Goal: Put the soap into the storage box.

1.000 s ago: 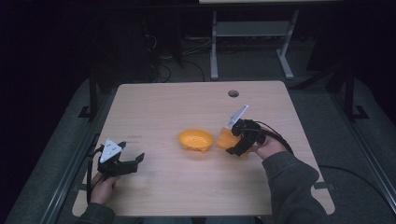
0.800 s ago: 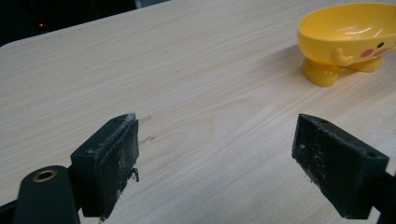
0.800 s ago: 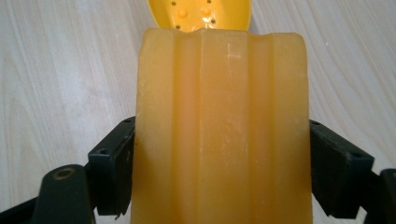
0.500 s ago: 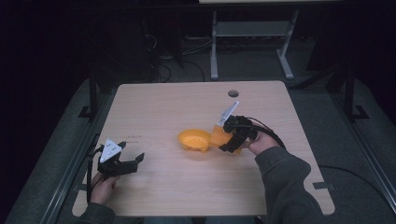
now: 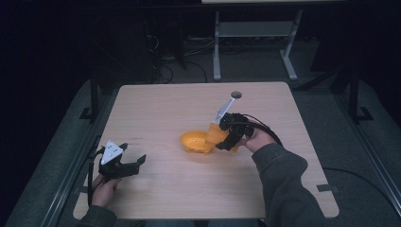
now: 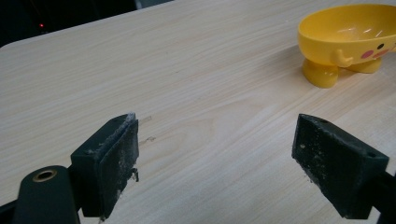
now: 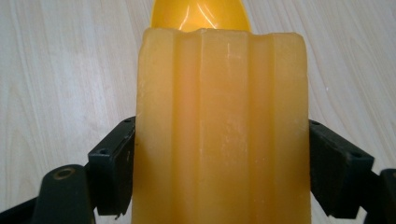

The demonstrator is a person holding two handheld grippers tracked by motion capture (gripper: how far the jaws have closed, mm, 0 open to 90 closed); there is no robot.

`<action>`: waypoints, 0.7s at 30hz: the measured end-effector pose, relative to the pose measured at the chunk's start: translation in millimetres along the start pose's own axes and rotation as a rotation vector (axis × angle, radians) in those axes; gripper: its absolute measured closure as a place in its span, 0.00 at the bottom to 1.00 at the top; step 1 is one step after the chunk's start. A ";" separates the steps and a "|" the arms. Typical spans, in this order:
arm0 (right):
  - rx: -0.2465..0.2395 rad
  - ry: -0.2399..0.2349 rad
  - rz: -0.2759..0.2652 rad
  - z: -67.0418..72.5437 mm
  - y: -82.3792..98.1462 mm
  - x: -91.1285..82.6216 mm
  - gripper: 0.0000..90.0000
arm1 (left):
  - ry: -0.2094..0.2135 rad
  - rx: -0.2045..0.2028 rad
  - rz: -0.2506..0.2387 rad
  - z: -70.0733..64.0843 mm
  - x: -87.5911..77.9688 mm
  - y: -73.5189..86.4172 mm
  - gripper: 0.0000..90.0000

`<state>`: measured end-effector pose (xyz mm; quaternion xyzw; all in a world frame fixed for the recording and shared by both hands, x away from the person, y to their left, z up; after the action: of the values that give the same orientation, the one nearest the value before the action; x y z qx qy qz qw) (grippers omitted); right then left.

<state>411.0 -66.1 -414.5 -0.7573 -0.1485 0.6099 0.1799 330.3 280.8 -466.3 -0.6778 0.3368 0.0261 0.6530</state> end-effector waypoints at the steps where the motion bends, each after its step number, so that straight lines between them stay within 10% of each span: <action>1: -0.004 -0.001 -0.001 -0.5 -0.8 0.5 0.23 | 0.000 0.000 -0.001 0.0 0.1 0.0 0.16; 21: -0.058 -0.019 0.011 -7.9 -29.2 8.1 0.23 | -0.002 -0.004 -0.003 1.3 -0.2 -0.5 0.16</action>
<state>420.4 -37.2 -406.8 -0.7572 -0.1636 0.6136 0.1532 330.9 282.0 -465.9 -0.6794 0.3353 0.0265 0.6521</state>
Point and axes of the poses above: each handheld gripper's, and its own axes: x roughly forward along the jaws, y roughly out of its underside, z roughly to its left, the point moved 5 cm from there along x, roughly forward along the jaws, and after that the axes turned 14 degrees about -x, right-handed, at the moved point
